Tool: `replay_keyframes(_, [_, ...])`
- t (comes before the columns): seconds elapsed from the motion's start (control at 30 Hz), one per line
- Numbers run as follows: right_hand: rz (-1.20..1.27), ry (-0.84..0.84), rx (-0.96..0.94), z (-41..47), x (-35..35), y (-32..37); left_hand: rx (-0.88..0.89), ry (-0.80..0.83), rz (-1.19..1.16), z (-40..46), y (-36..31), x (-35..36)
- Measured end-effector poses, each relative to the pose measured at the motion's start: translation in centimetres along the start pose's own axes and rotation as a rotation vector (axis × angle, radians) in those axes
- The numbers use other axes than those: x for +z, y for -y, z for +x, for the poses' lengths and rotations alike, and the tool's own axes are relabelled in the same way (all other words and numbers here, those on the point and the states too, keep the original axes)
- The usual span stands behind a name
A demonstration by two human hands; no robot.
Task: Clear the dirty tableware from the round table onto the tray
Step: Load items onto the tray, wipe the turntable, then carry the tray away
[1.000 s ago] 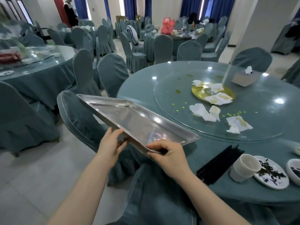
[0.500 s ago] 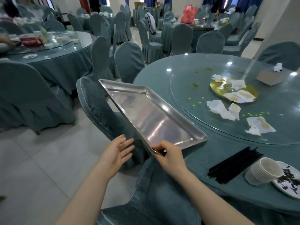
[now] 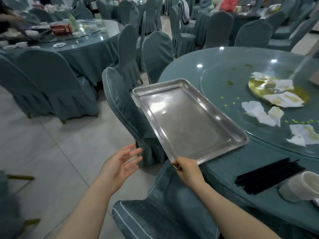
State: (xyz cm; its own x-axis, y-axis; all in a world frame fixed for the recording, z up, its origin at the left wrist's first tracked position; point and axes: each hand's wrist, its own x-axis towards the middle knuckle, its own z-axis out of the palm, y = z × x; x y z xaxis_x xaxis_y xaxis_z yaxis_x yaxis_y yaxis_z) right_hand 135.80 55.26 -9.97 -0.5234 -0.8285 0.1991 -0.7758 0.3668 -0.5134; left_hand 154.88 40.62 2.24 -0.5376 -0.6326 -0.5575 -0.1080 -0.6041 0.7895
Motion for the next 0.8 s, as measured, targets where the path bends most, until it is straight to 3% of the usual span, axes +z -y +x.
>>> replay_keyframes(0.13, [-0.069,0.100,0.002,-1.3,0.9,-1.6,0.007,-0.033,0.017,-1.0,0.6,-1.4])
replay_keyframes(0.37, [-0.037,0.130,0.064,-2.1,1.0,-1.5,0.060,-0.015,0.008,-3.3,1.5,-2.2])
replay_keyframes(0.8, [0.095,-0.100,0.233,-9.3,-8.9,1.8,0.131,0.215,0.040,-8.8,3.2,1.8])
